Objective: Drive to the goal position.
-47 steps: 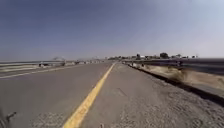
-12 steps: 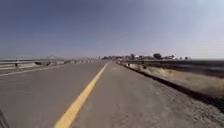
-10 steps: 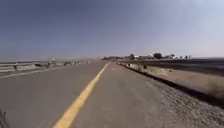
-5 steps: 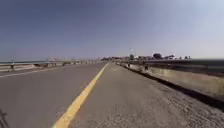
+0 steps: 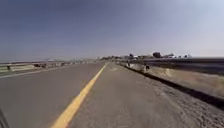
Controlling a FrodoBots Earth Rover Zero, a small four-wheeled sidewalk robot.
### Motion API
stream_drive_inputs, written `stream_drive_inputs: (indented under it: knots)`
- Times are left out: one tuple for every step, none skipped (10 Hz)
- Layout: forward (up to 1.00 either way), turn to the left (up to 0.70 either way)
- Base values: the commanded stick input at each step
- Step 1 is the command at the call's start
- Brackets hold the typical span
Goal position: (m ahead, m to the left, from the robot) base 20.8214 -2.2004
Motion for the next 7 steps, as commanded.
stream_drive_inputs:
  knots:
    - [0.5, 0.0]
    - [0.5, 0.0]
    - [0.5, 0.0]
    - [0.5, 0.0]
    - [0.5, 0.0]
    - [0.5, 0.0]
    - [0.5, 0.0]
